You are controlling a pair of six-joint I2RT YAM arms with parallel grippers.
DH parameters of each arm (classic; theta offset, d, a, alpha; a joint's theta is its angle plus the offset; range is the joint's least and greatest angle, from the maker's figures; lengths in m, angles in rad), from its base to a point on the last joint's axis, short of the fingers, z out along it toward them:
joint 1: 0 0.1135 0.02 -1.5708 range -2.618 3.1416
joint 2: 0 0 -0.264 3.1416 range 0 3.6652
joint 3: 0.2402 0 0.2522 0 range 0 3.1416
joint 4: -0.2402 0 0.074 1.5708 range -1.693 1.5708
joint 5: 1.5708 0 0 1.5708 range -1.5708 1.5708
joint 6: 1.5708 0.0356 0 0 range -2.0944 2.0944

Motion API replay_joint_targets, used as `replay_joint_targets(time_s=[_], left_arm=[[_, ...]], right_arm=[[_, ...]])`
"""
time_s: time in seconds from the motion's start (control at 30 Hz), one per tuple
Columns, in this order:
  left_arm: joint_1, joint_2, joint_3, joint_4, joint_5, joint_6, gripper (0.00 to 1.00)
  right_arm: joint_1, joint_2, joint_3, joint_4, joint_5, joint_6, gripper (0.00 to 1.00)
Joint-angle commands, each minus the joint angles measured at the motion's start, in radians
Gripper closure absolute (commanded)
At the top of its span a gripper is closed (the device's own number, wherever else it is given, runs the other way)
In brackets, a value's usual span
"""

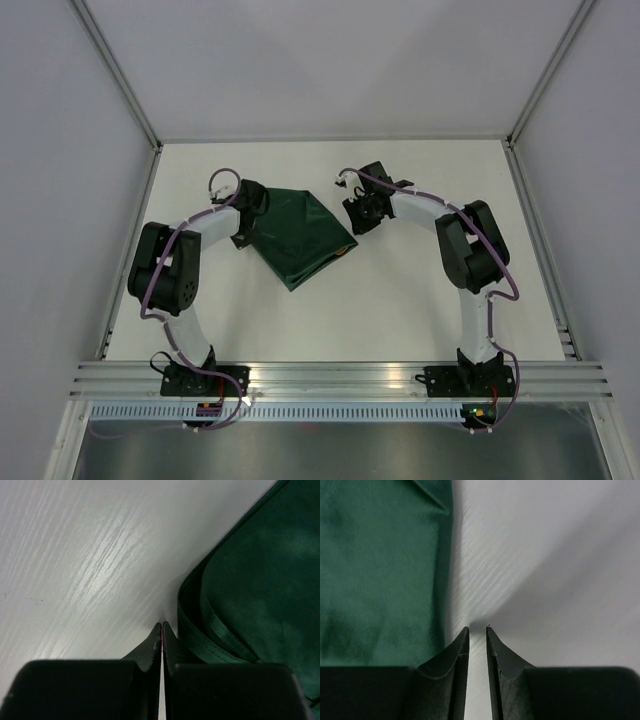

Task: Fold the napkin, place the utensils inside, and roll it up
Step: Fold the napkin at the center of the board.

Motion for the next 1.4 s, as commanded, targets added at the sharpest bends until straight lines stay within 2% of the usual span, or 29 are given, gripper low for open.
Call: replay_joint_targets(time_s=[0.0, 0.83, 1.2, 1.37], left_arm=[[-0.004, 0.067, 0.034, 0.009, 0.076, 0.050, 0.98], [-0.050, 0.259, 0.287, -0.014, 0.203, 0.257, 0.98], [-0.078, 0.326, 0.415, -0.023, 0.257, 0.328, 0.98], [-0.085, 0.314, 0.420, -0.009, 0.260, 0.349, 0.92]], right_arm=[[0.014, -0.064, -0.037, -0.024, -0.006, -0.011, 0.75], [0.141, -0.259, -0.227, -0.075, -0.039, -0.071, 0.78], [0.152, -0.343, -0.317, -0.099, -0.006, -0.095, 0.78], [0.152, -0.426, -0.370, -0.087, 0.043, -0.117, 0.73]])
